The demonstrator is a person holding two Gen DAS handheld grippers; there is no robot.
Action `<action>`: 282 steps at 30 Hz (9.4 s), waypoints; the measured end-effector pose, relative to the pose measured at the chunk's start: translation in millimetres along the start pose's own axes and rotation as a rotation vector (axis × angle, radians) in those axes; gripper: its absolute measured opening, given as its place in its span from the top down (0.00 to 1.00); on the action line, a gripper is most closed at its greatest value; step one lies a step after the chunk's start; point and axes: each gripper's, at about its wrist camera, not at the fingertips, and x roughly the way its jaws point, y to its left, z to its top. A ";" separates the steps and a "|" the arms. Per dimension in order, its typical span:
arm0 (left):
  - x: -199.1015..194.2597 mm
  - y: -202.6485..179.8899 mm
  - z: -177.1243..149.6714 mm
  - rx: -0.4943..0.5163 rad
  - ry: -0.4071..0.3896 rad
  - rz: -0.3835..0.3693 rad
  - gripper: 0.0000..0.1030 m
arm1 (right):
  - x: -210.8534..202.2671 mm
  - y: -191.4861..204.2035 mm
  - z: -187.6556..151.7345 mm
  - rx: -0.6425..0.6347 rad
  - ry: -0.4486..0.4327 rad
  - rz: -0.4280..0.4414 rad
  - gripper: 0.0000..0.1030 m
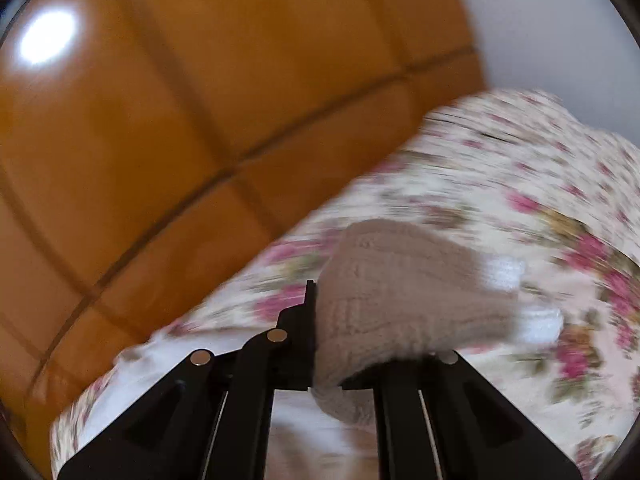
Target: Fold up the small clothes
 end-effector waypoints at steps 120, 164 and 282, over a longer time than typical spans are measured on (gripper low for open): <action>94.0 35.6 91.9 -0.218 -0.094 -0.046 0.41 | 75.3 -32.5 -59.3 0.062 0.235 0.200 0.47; 102.5 34.8 95.0 -0.184 -0.075 -0.050 0.32 | 30.1 8.2 -108.6 -0.345 0.154 -0.194 0.15; 24.7 45.2 72.8 -0.134 -0.052 0.624 0.34 | -22.5 44.6 -180.6 -0.488 0.036 -0.125 0.30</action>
